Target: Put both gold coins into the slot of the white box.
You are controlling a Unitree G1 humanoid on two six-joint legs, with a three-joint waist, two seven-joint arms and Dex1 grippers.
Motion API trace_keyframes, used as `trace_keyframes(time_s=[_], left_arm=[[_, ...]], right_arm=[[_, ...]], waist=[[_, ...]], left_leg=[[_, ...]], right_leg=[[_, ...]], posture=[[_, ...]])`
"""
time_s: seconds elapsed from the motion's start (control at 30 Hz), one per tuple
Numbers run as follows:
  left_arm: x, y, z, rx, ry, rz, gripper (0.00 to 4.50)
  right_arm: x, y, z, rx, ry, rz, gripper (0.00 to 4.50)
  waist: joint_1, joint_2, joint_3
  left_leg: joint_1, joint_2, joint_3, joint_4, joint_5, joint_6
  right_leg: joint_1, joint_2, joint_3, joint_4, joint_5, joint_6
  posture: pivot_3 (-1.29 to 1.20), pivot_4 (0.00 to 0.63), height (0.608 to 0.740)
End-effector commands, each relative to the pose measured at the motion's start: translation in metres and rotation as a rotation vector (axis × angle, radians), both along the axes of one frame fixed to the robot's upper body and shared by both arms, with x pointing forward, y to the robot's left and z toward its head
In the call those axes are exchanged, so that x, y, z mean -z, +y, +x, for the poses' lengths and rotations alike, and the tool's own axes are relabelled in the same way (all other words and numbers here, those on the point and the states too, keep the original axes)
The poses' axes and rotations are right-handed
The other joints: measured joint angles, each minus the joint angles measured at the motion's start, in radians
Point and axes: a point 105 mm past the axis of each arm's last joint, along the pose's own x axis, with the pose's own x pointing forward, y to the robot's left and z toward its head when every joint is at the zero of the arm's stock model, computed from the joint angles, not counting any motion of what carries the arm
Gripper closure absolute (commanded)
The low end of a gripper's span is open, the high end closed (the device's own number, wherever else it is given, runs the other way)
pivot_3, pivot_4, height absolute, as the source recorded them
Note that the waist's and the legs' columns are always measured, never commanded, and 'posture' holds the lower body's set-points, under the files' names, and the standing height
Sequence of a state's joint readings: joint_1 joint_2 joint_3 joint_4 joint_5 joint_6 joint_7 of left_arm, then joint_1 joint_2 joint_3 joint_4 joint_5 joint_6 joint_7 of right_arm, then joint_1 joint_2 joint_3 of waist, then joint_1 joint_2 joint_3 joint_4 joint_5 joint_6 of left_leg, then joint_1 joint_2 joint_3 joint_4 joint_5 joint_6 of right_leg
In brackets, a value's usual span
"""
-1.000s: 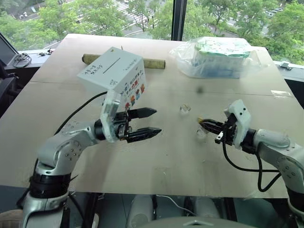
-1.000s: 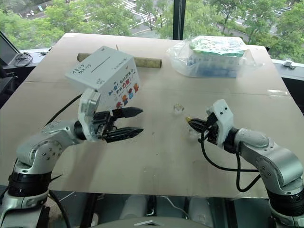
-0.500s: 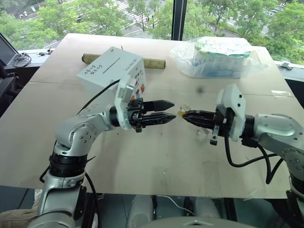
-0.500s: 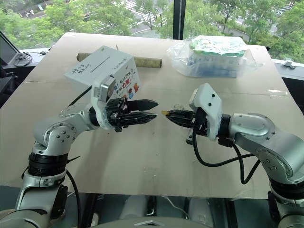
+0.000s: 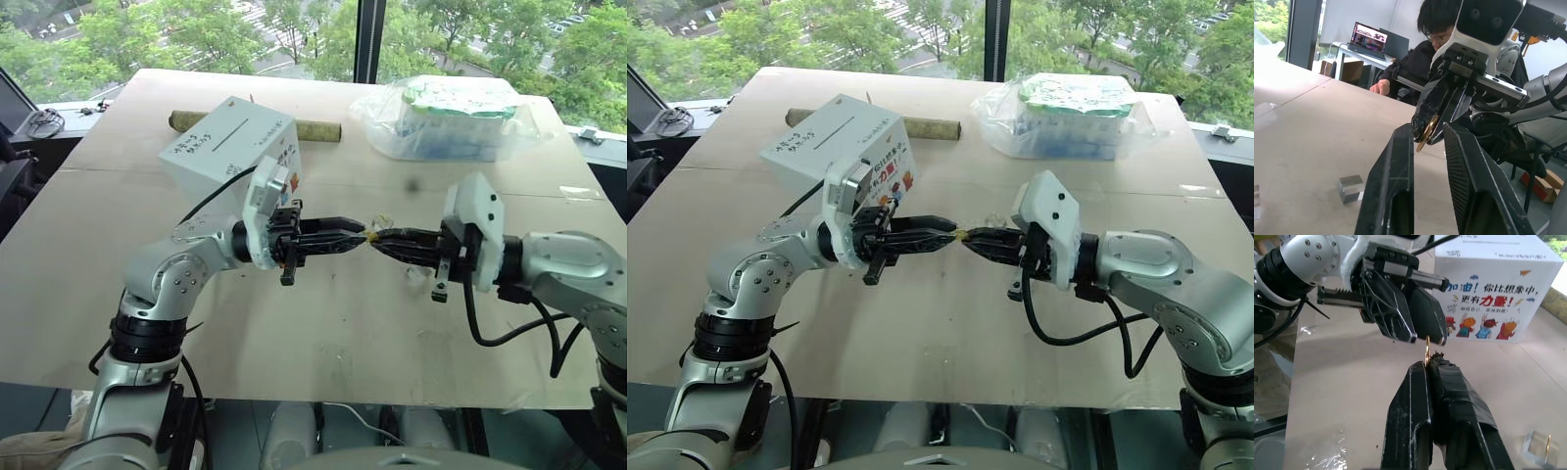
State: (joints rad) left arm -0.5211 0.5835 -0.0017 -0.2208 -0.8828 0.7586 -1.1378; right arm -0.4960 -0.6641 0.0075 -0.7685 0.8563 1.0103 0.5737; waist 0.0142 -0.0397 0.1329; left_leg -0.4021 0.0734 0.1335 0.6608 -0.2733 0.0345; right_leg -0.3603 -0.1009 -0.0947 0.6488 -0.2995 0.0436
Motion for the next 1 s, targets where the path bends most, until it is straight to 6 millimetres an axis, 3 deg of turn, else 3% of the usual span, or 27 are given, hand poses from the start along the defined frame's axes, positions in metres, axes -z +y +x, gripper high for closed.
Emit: trace_keyframes(time_s=[0.03, 0.27, 0.37, 0.67, 0.77, 0.93, 1.0], left_arm=[[-0.008, -0.002, -0.004, 0.026, -0.057, 0.003, 3.63], [-0.007, -0.003, -0.004, 0.041, -0.061, 0.01, 3.63], [-0.009, -0.006, -0.004, 0.048, -0.057, -0.006, 4.44], [-0.011, -0.003, -0.001, 0.025, -0.046, -0.031, 4.44], [-0.013, 0.002, 0.006, -0.025, -0.019, -0.063, 4.5], [-0.023, 0.016, 0.016, -0.149, 0.018, -0.118, 4.5], [-0.034, 0.029, 0.025, -0.285, 0.001, -0.152, 4.5]], right_arm=[[-0.011, 0.006, -0.006, -0.034, -0.05, 0.015, 4.5], [-0.015, 0.009, -0.006, -0.045, -0.048, 0.016, 4.5], [-0.014, 0.009, -0.006, -0.047, -0.045, 0.017, 4.5], [-0.013, 0.007, -0.004, -0.034, -0.033, 0.027, 4.5], [-0.012, 0.005, -0.005, -0.046, -0.015, 0.042, 3.59], [-0.006, -0.01, 0.004, 0.045, -0.043, 0.0, 1.28], [-0.008, -0.023, 0.011, 0.127, -0.094, -0.021, 0.33]], waist=[[-0.001, 0.0, 0.0], [-0.001, 0.0, 0.0], [-0.001, 0.0, 0.0], [-0.001, 0.0, 0.0], [0.0, 0.0, 0.0], [-0.002, 0.0, 0.0], [-0.001, 0.0, 0.0]], left_leg=[[0.0, 0.0, 0.0, 0.0, 0.0, 0.0], [0.0, 0.0, 0.0, 0.0, 0.0, 0.0], [0.0, 0.0, 0.0, 0.0, 0.0, 0.0], [0.0, 0.0, 0.0, 0.0, 0.0, 0.0], [0.0, 0.0, 0.0, 0.0, 0.0, 0.0], [-0.001, 0.0, 0.0, 0.0, 0.0, 0.0], [-0.001, 0.0, 0.0, 0.0, 0.0, 0.0]], right_leg=[[0.0, 0.0, 0.0, 0.0, 0.0, 0.0], [0.0, 0.0, 0.0, 0.0, 0.0, 0.0], [0.0, 0.0, 0.0, 0.0, 0.0, 0.0], [0.0, 0.0, 0.0, 0.0, 0.0, 0.0], [0.0, 0.0, 0.0, 0.0, 0.0, 0.0], [0.0, 0.0, 0.0, 0.0, 0.0, 0.0], [0.0, 0.0, 0.0, -0.001, 0.0, 0.0]], posture=[[0.0, 0.15, 0.74], [0.0, 0.15, 0.74], [0.0, 0.15, 0.74], [0.0, 0.15, 0.74], [0.0, 0.15, 0.74], [0.0, 0.15, 0.74], [0.0, 0.15, 0.74]])
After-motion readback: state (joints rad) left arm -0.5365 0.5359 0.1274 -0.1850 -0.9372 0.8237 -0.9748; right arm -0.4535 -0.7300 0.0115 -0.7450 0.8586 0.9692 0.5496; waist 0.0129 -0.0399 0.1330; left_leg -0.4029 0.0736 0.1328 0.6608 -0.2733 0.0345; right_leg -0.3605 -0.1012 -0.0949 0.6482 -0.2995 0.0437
